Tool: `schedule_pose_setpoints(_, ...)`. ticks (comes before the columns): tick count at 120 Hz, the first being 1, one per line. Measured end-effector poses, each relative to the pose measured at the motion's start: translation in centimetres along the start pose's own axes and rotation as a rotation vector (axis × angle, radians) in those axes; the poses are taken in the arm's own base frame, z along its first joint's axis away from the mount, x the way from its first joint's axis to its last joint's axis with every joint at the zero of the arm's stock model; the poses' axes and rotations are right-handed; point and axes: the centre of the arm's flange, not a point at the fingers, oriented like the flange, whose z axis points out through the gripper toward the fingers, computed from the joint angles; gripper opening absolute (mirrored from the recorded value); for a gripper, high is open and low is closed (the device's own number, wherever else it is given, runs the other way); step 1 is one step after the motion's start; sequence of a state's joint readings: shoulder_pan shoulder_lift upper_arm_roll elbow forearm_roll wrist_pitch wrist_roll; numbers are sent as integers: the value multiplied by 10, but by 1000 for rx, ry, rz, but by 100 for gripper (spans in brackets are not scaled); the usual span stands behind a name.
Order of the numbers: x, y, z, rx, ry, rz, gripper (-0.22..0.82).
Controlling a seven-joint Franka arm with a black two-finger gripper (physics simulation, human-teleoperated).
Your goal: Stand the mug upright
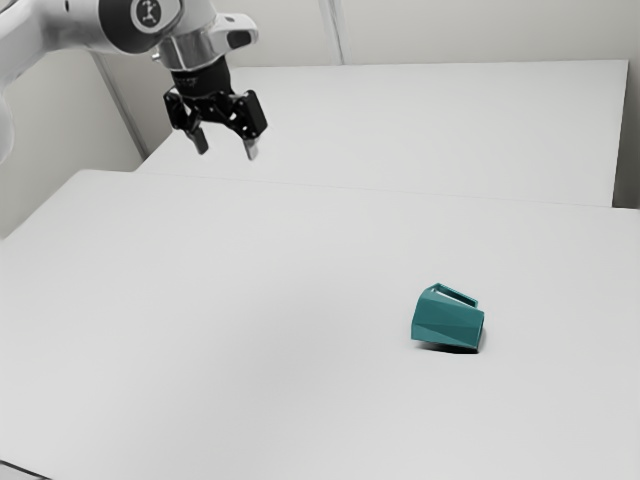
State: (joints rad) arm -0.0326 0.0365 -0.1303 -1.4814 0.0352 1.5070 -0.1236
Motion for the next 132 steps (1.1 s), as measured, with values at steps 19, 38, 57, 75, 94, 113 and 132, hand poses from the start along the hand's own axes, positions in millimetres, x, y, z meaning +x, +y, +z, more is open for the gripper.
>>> schedule_pose_setpoints(19, 2, -21, -2, 0, 6, -50, 60)
schedule_pose_setpoints(38, -1, -23, 6, -72, -20, -59, 60)
schedule_pose_setpoints(57, -4, -9, 50, -209, -113, -38, 60)
schedule_pose_setpoints(75, -12, 1, 97, -306, -160, -23, 60)
schedule_pose_setpoints(94, -17, 9, 134, -393, -129, -24, 60)
schedule_pose_setpoints(113, -12, 18, 165, -472, -36, -25, 60)
schedule_pose_setpoints(132, -13, 33, 205, -554, 9, -60, 60)
